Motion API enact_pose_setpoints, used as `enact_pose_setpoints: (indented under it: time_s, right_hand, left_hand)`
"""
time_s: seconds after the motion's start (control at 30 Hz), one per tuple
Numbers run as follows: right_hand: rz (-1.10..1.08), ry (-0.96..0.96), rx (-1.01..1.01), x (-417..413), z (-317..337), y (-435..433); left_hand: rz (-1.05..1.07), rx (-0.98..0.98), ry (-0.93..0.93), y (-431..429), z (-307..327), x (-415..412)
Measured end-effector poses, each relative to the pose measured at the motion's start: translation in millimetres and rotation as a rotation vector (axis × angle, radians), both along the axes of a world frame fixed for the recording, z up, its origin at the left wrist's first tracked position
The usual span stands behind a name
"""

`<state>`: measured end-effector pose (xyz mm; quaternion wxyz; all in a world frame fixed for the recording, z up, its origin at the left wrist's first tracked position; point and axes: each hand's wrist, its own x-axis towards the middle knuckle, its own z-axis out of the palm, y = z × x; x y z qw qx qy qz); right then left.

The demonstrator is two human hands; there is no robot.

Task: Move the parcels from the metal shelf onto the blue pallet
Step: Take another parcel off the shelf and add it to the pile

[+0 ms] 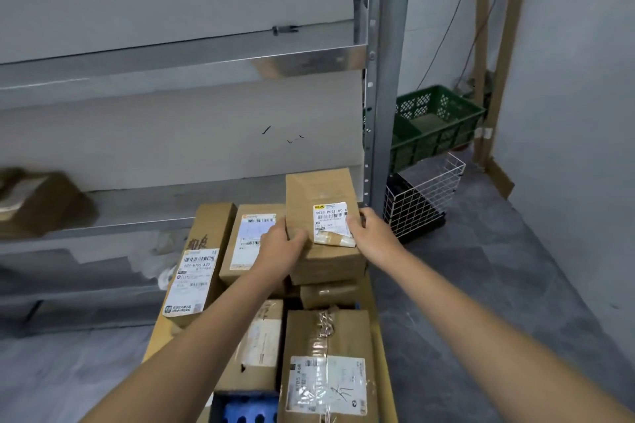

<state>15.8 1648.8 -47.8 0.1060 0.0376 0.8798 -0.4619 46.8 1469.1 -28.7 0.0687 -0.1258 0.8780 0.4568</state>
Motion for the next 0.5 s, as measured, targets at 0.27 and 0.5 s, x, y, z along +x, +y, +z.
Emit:
enact_pose_setpoints:
  time_s: [0.27,0.5]
  right_hand:
    - [-0.13,0.28,0.154,4,21,-5]
    - [0.279,0.436,0.332,17,71,-85]
  left_hand:
    - [0.016,-0.073,0.036,-6,4,3]
    - [-0.052,-0.387,0.206,-81,34,28]
